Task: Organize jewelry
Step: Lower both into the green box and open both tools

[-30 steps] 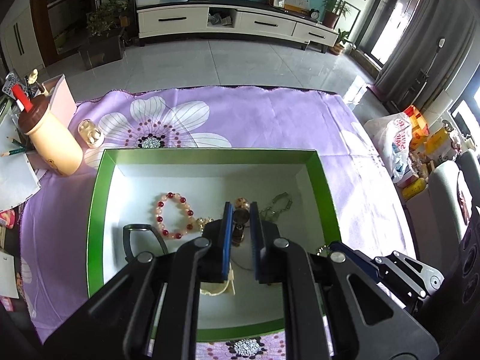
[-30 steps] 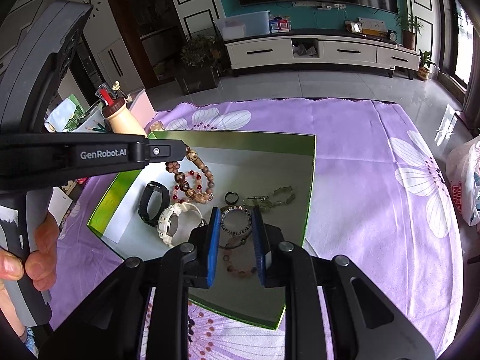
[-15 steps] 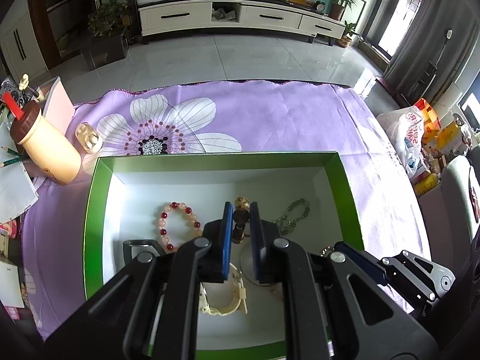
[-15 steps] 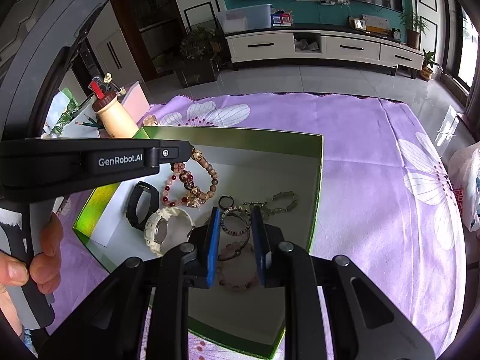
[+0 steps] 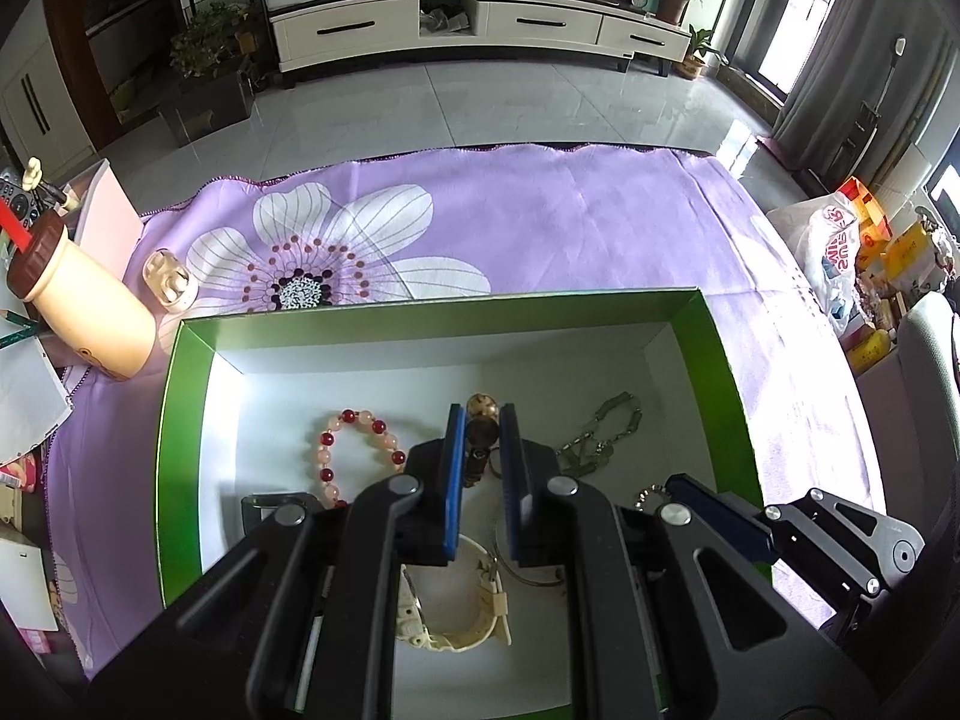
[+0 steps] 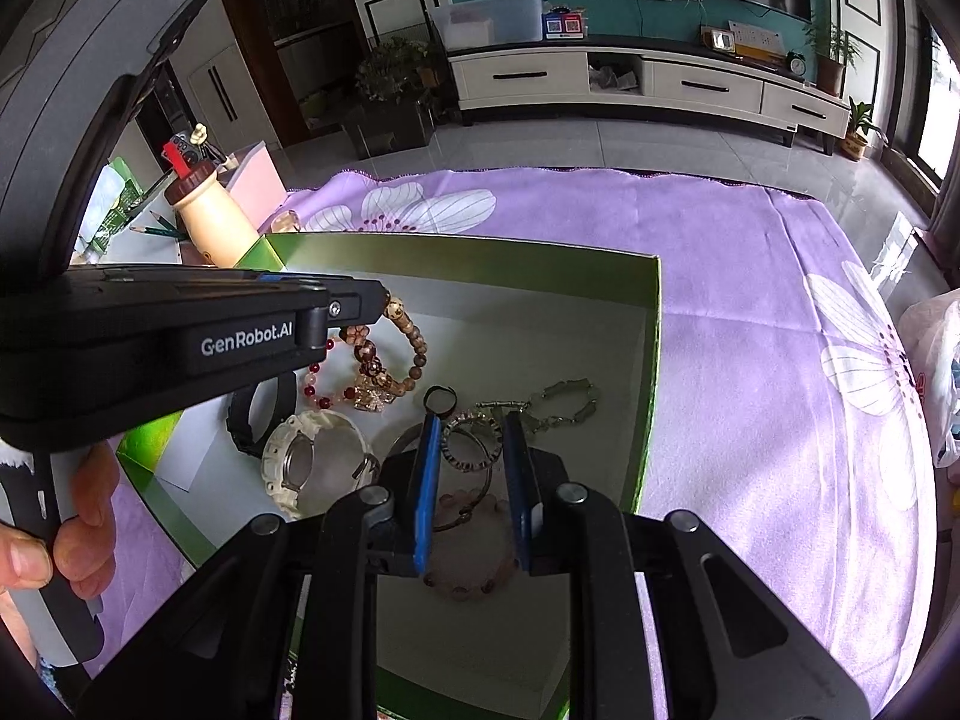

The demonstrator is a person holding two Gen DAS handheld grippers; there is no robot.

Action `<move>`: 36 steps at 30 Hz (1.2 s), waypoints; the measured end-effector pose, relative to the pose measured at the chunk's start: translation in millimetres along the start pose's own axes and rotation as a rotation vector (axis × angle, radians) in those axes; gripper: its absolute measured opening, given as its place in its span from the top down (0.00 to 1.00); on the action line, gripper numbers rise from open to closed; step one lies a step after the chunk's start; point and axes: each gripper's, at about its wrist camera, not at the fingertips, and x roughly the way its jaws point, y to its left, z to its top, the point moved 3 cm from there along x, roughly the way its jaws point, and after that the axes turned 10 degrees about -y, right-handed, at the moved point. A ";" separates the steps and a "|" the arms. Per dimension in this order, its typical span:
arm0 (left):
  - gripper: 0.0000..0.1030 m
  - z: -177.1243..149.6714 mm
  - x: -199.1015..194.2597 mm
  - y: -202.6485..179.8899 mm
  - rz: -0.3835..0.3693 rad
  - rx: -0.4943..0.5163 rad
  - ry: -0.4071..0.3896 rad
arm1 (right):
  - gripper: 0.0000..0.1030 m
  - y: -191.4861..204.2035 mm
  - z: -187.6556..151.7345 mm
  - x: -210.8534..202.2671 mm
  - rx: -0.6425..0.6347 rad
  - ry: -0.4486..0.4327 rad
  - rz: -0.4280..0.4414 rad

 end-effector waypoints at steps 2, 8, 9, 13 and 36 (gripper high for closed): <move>0.89 -1.7 1.9 0.3 0.001 0.004 0.005 | 0.80 0.3 -1.0 1.4 -0.009 0.005 -0.005; 0.89 -7.0 7.2 1.1 0.009 0.015 0.019 | 0.80 0.7 -2.8 4.8 -0.013 0.017 -0.011; 0.89 -7.8 8.0 1.5 0.011 0.015 0.022 | 0.80 1.1 -2.7 5.7 -0.014 0.018 -0.012; 0.89 -10.0 10.3 2.9 0.016 0.019 0.029 | 0.80 2.7 -3.7 7.0 -0.017 0.023 -0.013; 0.89 -24.2 15.9 12.9 0.063 0.058 0.073 | 0.80 14.3 -9.7 14.8 -0.055 0.093 -0.011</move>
